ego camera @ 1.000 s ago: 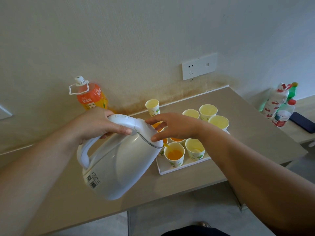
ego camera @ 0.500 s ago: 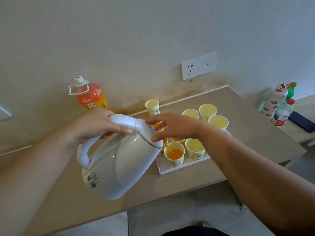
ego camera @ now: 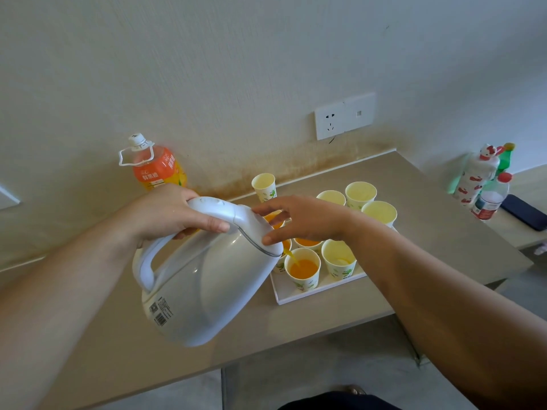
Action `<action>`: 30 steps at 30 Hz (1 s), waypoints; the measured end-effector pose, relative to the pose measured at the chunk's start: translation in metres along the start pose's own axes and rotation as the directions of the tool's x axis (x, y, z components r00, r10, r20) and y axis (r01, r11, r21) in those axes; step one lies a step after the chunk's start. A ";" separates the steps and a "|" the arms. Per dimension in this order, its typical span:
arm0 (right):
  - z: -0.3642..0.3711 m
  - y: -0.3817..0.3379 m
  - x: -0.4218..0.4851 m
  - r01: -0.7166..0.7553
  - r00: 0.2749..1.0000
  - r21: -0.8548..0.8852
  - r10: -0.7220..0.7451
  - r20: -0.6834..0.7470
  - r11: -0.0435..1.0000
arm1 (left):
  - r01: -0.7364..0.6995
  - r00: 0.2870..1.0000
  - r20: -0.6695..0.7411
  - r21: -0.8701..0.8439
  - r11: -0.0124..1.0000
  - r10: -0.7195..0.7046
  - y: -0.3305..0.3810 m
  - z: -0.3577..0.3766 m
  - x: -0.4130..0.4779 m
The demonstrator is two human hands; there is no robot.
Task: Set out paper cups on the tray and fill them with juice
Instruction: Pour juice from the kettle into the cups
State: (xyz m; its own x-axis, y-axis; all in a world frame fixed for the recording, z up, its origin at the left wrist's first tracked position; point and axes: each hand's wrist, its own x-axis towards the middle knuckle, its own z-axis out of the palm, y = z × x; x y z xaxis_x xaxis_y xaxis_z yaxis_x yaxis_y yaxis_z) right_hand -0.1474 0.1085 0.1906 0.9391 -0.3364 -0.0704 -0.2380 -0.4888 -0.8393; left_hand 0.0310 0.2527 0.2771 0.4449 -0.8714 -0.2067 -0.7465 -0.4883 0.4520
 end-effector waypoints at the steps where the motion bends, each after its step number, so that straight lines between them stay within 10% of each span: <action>1: 0.000 0.000 0.000 -0.001 1.000 0.001 0.001 -0.003 1.000 | -0.001 1.000 0.001 0.002 1.000 0.001 0.001 0.000 0.000; 30: -0.003 -0.001 0.000 0.005 1.000 0.040 -0.005 0.006 0.999 | 0.002 1.000 0.010 0.035 0.999 -0.003 0.003 -0.001 0.004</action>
State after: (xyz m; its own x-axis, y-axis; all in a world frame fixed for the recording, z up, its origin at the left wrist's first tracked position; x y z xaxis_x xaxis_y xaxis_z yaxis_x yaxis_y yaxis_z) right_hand -0.1480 0.1068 0.1931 0.9418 -0.3291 -0.0692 -0.2233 -0.4578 -0.8606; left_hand 0.0310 0.2483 0.2783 0.4416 -0.8706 -0.2169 -0.7624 -0.4916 0.4207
